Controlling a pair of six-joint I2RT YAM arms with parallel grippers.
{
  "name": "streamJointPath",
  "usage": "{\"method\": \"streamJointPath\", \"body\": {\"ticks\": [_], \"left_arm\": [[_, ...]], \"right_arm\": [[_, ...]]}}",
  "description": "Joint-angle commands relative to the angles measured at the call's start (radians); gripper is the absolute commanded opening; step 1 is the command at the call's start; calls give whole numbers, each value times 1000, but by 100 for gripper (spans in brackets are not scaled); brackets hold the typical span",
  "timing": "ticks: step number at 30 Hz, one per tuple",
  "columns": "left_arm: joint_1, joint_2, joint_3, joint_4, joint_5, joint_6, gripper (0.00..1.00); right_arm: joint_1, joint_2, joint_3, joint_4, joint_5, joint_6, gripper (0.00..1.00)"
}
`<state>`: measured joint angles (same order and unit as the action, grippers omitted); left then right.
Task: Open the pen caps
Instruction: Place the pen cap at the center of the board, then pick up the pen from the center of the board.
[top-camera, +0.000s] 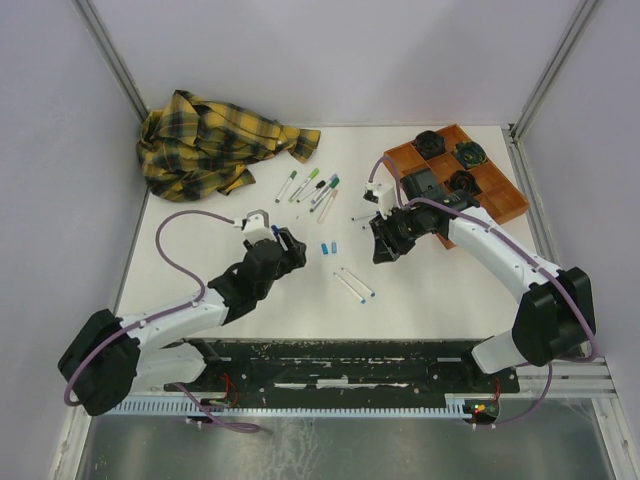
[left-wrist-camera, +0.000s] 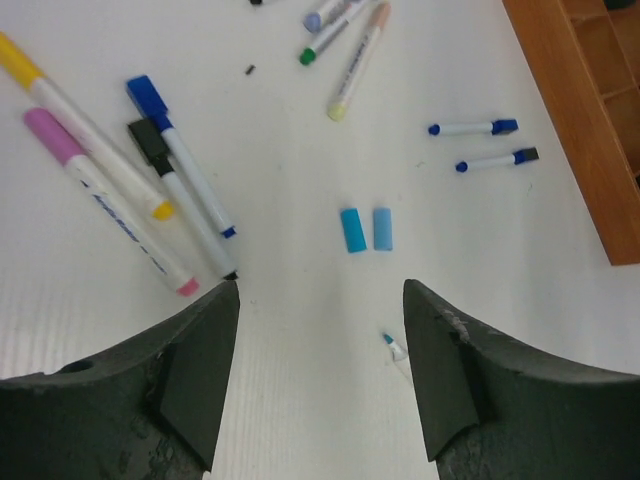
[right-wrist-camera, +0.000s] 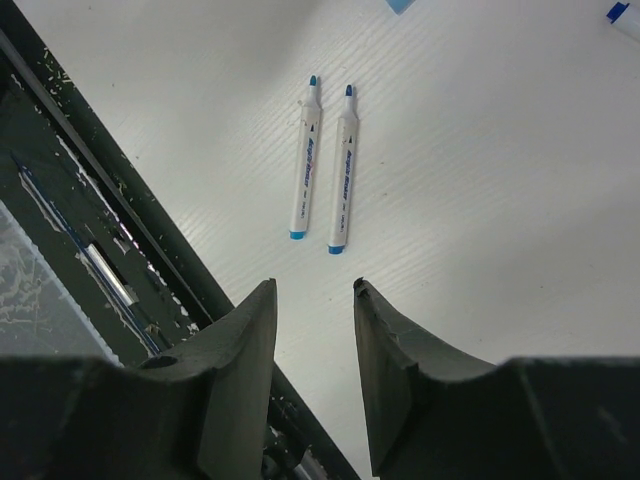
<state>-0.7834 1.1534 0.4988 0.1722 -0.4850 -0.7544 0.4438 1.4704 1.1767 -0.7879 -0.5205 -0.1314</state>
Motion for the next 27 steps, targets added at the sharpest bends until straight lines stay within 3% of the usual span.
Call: {"method": "streamJointPath", "body": {"ticks": [1, 9, 19, 21, 27], "left_arm": [[78, -55, -28, 78, -24, 42, 73], [186, 52, 30, -69, 22, -49, 70], [190, 293, 229, -317, -46, -120, 65], [190, 324, 252, -340, -52, -121, 59], [190, 356, 274, -378, -79, -136, 55]], "right_arm": [[-2, -27, 42, 1, -31, -28, 45], [-2, -23, 43, 2, -26, -28, 45], [-2, -18, 42, 2, -25, -28, 45], [-2, -18, 43, 2, -25, -27, 45], [-2, -18, 43, 2, -24, -27, 45]]}}
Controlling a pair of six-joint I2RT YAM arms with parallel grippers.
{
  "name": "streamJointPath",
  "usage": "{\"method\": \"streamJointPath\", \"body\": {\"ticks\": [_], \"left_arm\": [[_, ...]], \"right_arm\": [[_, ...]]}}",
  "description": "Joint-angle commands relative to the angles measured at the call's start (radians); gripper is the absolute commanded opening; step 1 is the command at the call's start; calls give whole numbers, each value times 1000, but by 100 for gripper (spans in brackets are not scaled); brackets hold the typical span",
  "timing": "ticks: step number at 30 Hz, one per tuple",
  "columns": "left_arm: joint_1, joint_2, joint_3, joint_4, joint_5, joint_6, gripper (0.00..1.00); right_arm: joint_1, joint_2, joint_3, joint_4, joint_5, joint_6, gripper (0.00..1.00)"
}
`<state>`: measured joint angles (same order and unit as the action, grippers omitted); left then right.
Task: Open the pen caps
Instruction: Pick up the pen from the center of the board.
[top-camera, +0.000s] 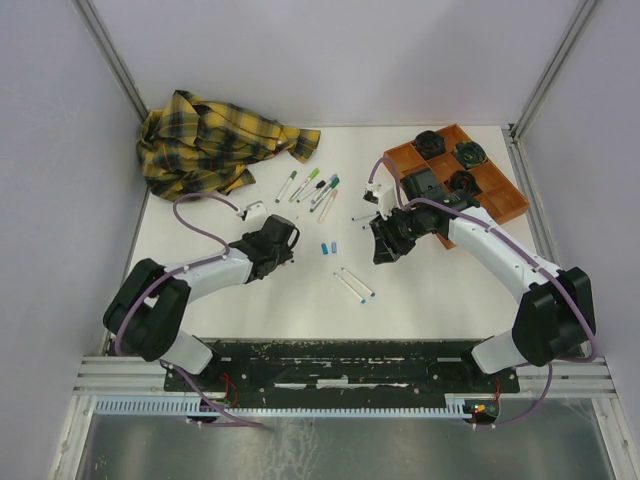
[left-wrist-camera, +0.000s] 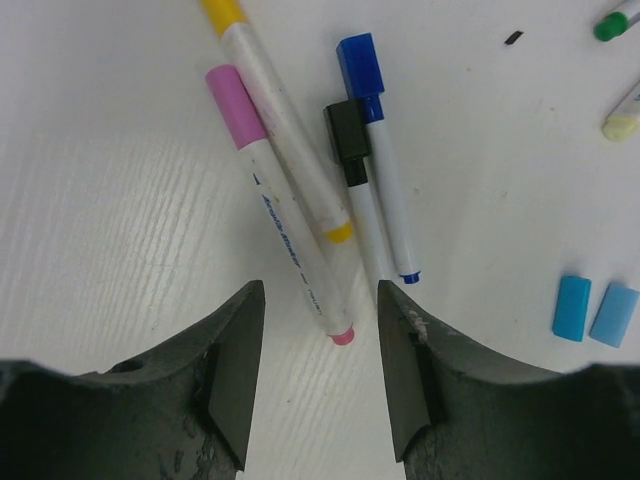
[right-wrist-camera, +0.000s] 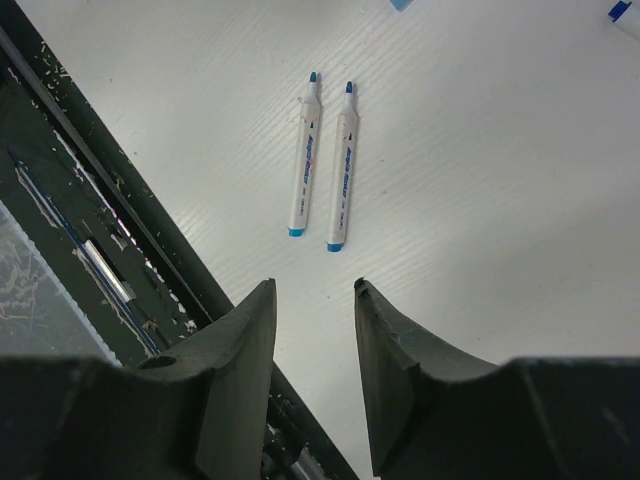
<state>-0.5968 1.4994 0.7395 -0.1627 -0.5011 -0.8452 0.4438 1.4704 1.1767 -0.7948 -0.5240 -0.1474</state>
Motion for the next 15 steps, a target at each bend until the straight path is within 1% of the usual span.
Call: {"method": "streamJointPath", "body": {"ticks": [1, 10, 13, 14, 15], "left_arm": [[3, 10, 32, -43, -65, -46, 54], [3, 67, 75, -68, -63, -31, 51], [3, 83, 93, -88, -63, -29, 48], [3, 89, 98, -95, -64, -29, 44], [3, 94, 104, -103, -66, -31, 43]], "right_arm": [[-2, -18, 42, 9, -21, -11, 45], [-2, -18, 41, 9, -22, -9, 45], [-3, -18, 41, 8, -21, -9, 45], [-2, -19, 41, 9, -22, -9, 45], [-3, -19, 41, 9, -23, -9, 45]]}}
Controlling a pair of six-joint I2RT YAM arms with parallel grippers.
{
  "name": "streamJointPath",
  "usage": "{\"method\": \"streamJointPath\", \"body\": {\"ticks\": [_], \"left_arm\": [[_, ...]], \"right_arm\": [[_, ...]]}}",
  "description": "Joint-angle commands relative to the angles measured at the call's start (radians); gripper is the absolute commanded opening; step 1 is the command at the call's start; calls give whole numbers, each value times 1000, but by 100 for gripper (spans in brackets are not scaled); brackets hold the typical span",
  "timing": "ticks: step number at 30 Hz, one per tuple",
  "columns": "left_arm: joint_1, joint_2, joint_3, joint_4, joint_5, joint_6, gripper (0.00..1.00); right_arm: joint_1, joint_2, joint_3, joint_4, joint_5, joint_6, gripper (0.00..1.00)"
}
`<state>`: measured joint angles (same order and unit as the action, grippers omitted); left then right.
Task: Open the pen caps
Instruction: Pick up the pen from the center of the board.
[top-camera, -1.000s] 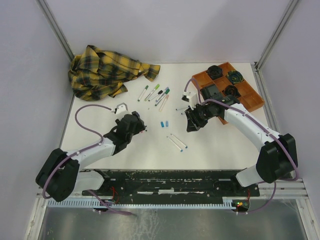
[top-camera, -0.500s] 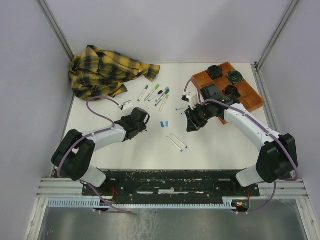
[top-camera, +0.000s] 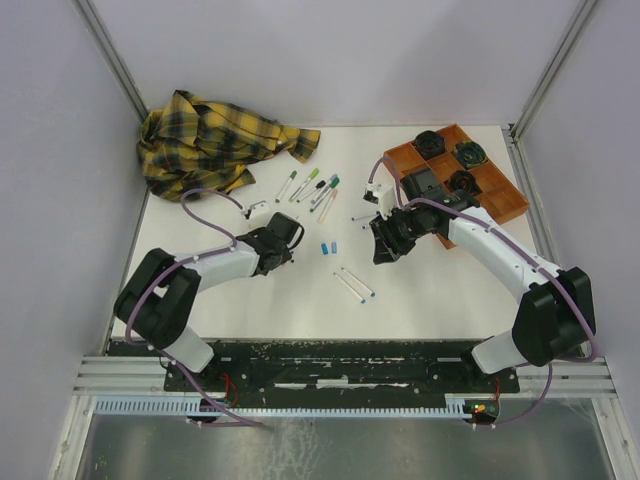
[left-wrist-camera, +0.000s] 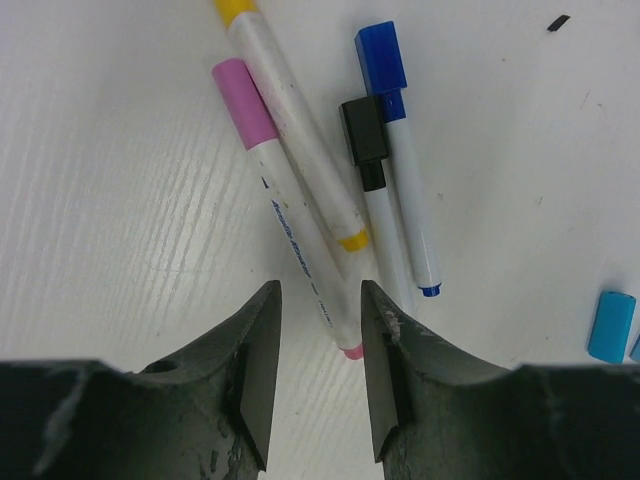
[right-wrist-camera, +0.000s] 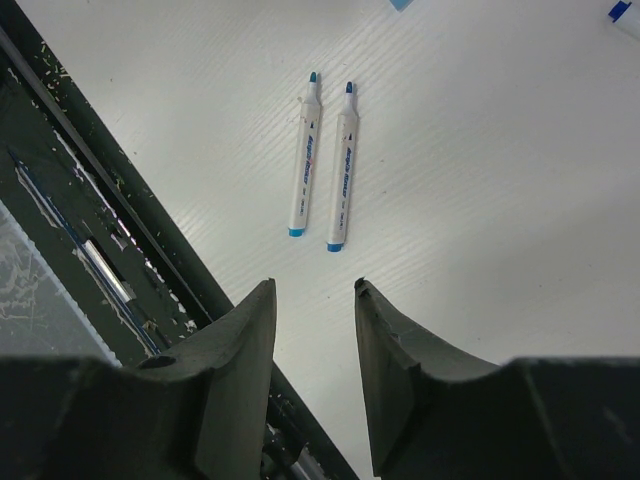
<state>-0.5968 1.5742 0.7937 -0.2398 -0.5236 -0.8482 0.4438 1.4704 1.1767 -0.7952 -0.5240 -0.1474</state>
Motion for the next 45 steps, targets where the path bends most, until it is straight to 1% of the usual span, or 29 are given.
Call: {"method": "streamJointPath", "body": {"ticks": [1, 2, 3, 6, 9, 13, 16, 19, 22, 24, 25, 26, 32, 35, 37, 39, 42, 45], "left_arm": [[3, 26, 54, -36, -46, -32, 43], [3, 31, 59, -48, -47, -35, 42], [3, 39, 64, -58, -47, -36, 39], [2, 61, 91, -109, -47, -46, 37], [2, 83, 115, -152, -81, -54, 35], [1, 103, 130, -183, -96, -60, 32], [0, 102, 126, -191, -99, -61, 24], [0, 100, 118, -194, -107, -64, 21], [0, 89, 108, -200, -116, -68, 15], [0, 73, 100, -201, -116, -66, 10], [0, 62, 97, -207, -118, -66, 4], [-1, 46, 92, -208, -121, -66, 3], [-15, -120, 23, -174, -124, -58, 3], [-25, -230, -43, -92, -70, -24, 3], [-30, -323, -125, 30, 9, 28, 3], [-31, -428, -212, 176, 137, 87, 3], [-32, -604, -347, 418, 307, 117, 3], [-36, -699, -433, 654, 437, 117, 3]], "right_arm": [[-2, -19, 41, 9, -23, -9, 45], [-3, -20, 40, 9, -22, -9, 45], [-2, -19, 40, 9, -22, -9, 45], [-2, -20, 41, 9, -23, -8, 45], [-2, -19, 40, 9, -23, -7, 45], [-2, -20, 41, 11, -23, -7, 45], [-2, -19, 41, 11, -22, -7, 45], [-3, -22, 41, 10, -21, -7, 45], [-2, -22, 41, 11, -22, -7, 45], [-2, -22, 41, 11, -24, -6, 45], [-2, -22, 41, 10, -27, -6, 45], [-2, -23, 39, 12, -30, -4, 45], [-2, -9, 31, 19, -119, 6, 45], [-3, -30, 13, 48, -222, -1, 45], [-4, -51, -9, 78, -283, 7, 45], [-8, -79, -21, 104, -332, 17, 45], [-29, -120, -47, 158, -394, 45, 45], [-67, -182, -108, 279, -485, 116, 46]]}}
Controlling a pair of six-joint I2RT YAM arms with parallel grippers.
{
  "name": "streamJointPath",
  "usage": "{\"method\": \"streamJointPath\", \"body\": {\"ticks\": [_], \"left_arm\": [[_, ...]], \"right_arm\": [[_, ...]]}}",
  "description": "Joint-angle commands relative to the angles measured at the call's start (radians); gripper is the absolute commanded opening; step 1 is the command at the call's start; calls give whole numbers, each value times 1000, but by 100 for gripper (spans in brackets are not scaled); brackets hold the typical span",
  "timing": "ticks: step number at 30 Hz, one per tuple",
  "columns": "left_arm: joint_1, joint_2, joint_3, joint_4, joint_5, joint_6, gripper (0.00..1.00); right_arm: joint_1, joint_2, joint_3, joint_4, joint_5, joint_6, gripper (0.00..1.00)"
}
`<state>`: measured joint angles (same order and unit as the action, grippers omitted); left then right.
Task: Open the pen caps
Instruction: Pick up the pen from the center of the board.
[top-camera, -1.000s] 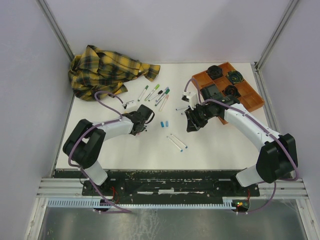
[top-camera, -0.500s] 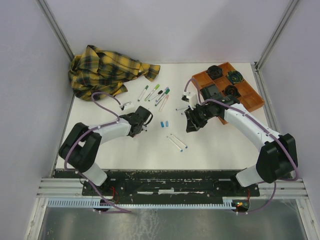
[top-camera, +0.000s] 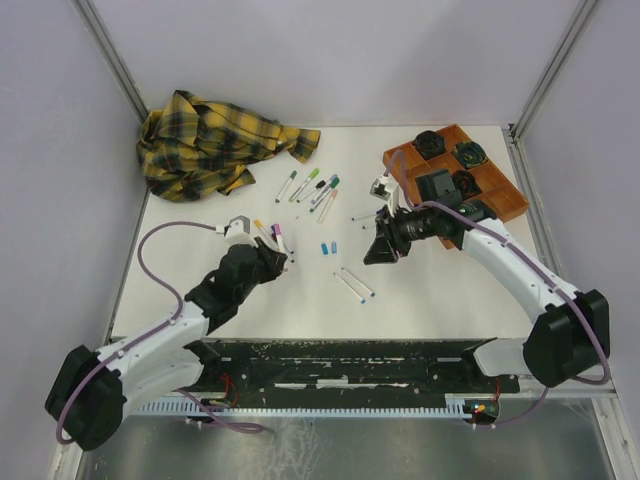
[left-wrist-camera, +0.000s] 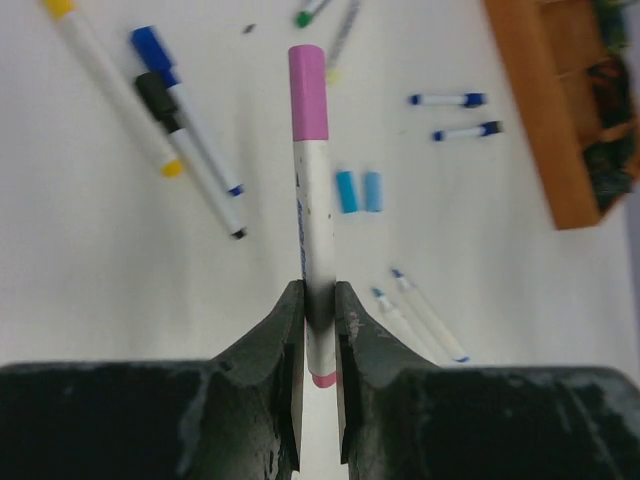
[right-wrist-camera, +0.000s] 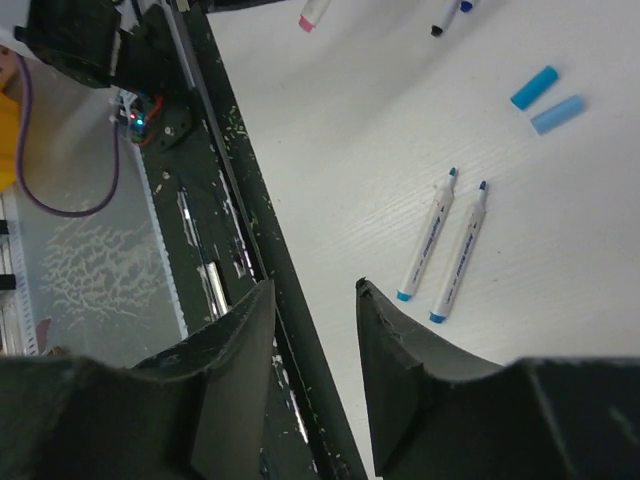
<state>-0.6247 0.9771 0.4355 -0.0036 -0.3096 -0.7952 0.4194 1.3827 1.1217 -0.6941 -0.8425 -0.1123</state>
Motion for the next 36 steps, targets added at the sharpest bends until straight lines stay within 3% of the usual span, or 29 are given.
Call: {"method": "streamJointPath", "body": {"ticks": [1, 7, 12, 15, 18, 20, 27, 36], "left_arm": [[-14, -119, -90, 475, 252, 62, 3], [-121, -97, -141, 794, 290, 68, 3], [-244, 17, -128, 1000, 246, 123, 3], [-292, 87, -112, 1086, 203, 143, 3], [-324, 144, -94, 1146, 160, 159, 3], [-345, 175, -84, 1180, 138, 170, 3], [-398, 263, -43, 1254, 118, 203, 3], [-421, 332, -5, 1291, 122, 203, 3]], "right_arm": [[-55, -113, -73, 219, -193, 110, 47], [-124, -158, -133, 401, -295, 284, 49], [-152, -165, -208, 673, -331, 525, 52], [-153, -162, -285, 967, -339, 734, 55], [-154, -164, -394, 1396, -304, 977, 58], [-154, -165, -440, 1530, -271, 1061, 60], [-143, -155, -479, 1622, -233, 1138, 71], [-61, -130, -497, 1688, -237, 1112, 72]]}}
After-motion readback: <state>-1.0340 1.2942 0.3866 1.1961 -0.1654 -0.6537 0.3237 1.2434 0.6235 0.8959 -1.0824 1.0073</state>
